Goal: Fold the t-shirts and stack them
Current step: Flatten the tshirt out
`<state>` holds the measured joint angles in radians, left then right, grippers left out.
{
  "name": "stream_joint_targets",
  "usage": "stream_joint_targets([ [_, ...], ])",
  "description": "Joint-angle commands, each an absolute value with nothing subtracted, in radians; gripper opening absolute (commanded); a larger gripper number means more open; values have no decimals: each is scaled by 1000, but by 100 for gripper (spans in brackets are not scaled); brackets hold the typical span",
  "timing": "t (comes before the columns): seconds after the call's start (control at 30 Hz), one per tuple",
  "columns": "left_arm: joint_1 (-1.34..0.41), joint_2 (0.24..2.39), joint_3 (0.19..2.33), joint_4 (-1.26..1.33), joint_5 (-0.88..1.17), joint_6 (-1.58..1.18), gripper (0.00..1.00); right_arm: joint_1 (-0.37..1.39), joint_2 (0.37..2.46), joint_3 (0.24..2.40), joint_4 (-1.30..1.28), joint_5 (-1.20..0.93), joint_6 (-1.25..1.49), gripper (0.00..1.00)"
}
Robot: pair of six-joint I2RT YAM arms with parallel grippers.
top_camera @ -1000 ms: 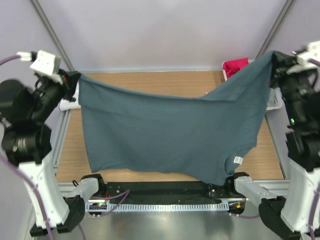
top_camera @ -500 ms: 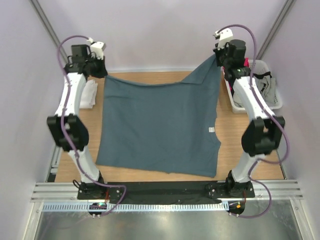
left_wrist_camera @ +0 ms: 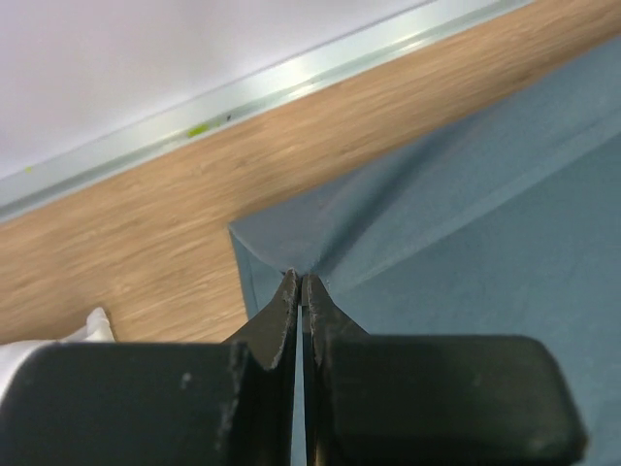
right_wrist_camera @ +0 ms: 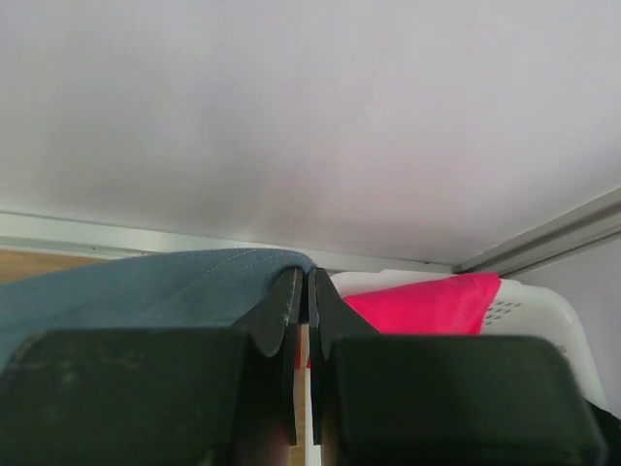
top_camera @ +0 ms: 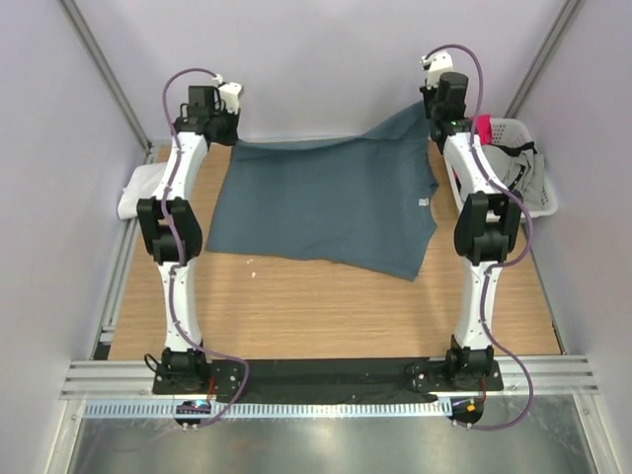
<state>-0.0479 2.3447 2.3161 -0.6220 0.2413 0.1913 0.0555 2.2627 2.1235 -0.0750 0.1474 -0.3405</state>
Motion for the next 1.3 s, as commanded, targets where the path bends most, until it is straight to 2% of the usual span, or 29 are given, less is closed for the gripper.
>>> stream_joint_targets([
  [0.0, -67, 2142, 2341, -557, 235, 181, 0, 54, 2071, 2120, 6, 164, -299, 1],
  [0.17, -87, 1843, 2225, -566, 241, 147, 0, 52, 1748, 1950, -116, 80, -241, 1],
  [0.4, -107, 1452, 1990, -722, 210, 170, 0, 57, 1331, 1832, -466, -29, -178, 1],
  [0.53, -109, 1211, 1803, -701, 227, 157, 0, 60, 1094, 1723, -497, -69, -199, 1],
  [0.6, -109, 1116, 1784, -703, 227, 141, 0, 58, 1013, 1742, -517, -86, -198, 1],
  [0.73, -109, 1048, 1866, -715, 222, 161, 0, 58, 1003, 1952, -574, -63, -192, 1],
  [0.93, -109, 1086, 2029, -735, 201, 167, 0, 57, 1080, 2172, -595, -57, -195, 1],
  [1.27, -109, 1187, 2004, -654, 94, 236, 0, 57, 1172, 2059, -358, -54, -229, 1],
])
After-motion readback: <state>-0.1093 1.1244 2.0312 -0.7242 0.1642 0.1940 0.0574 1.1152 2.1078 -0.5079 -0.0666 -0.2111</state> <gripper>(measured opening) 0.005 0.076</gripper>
